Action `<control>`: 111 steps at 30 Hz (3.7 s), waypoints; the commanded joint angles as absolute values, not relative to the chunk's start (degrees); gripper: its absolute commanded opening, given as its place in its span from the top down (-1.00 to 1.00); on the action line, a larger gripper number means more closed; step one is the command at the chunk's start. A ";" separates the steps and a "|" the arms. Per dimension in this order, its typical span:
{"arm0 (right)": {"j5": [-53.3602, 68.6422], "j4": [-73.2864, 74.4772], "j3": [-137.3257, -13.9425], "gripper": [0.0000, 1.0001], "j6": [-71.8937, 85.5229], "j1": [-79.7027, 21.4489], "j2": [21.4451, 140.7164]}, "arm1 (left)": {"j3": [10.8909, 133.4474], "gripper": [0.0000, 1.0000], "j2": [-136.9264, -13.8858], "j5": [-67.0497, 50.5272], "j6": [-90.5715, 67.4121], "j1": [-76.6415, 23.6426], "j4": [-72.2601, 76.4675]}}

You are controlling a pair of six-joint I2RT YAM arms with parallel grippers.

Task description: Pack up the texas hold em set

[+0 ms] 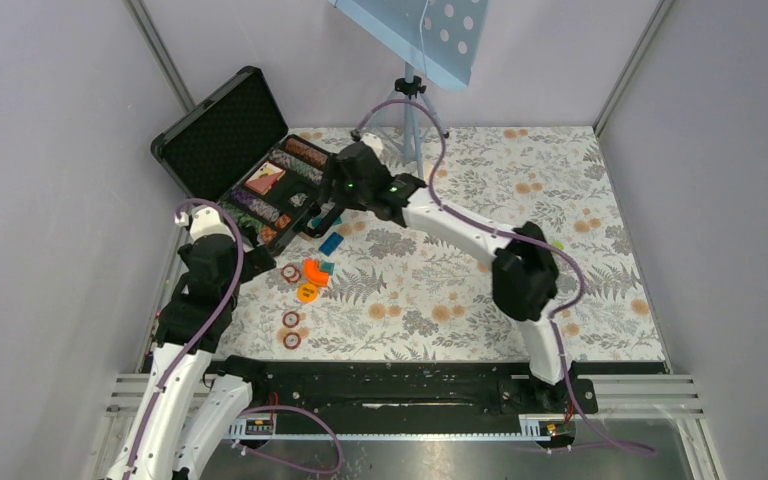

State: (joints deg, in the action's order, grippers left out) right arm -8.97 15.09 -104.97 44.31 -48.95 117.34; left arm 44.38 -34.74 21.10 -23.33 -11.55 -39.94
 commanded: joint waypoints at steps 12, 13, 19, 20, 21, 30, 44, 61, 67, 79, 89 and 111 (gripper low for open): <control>-5.61 10.24 -144.90 0.01 60.93 -50.01 150.69 | 43.75 -0.91 -33.67 21.74 -22.23 -11.34 -36.54; -6.49 9.99 -144.45 0.03 61.37 -50.01 150.95 | 43.69 -0.92 -33.60 21.64 -22.23 -11.34 -36.55; -9.24 12.27 -144.16 0.07 63.13 -49.99 152.62 | 43.73 -0.92 -33.42 21.41 -22.06 -11.34 -36.34; -9.37 12.83 -144.08 0.06 63.25 -49.94 152.74 | 43.64 -0.92 -33.32 21.39 -22.06 -11.34 -36.30; -9.55 13.49 -143.91 0.06 63.30 -49.99 152.75 | 43.60 -0.92 -33.25 21.46 -22.02 -11.34 -36.30; -15.28 18.08 -138.80 0.06 60.05 -50.01 148.06 | 43.57 -0.93 -33.31 21.04 -21.89 -11.34 -36.20; -19.27 14.74 -123.59 -0.11 54.29 -50.01 135.46 | 43.51 -0.93 -33.42 20.92 -21.88 -11.34 -36.13; -24.08 24.56 -124.88 -0.10 57.62 -47.72 137.30 | 43.45 -0.94 -33.66 20.78 -21.79 -11.34 -36.13; -20.65 26.52 -131.37 -0.10 58.57 -46.70 142.91 | 43.46 -0.94 -33.81 20.69 -21.80 -11.34 -36.10; -18.00 30.00 -134.18 -0.11 61.84 -46.50 147.40 | 43.34 -0.94 -33.88 20.31 -21.71 -11.35 -35.97; -17.72 36.25 -136.71 -0.03 61.54 -46.19 149.71 | 43.35 -0.94 -33.87 20.18 -21.62 -11.35 -35.89; -19.95 46.76 -144.66 0.17 55.83 -45.76 152.51 | 43.24 -0.94 -33.43 20.43 -21.44 -11.41 -35.89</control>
State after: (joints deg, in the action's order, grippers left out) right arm -17.10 37.50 -142.50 58.65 -46.46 151.57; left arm 43.46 -33.85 20.21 -22.26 -11.55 -38.87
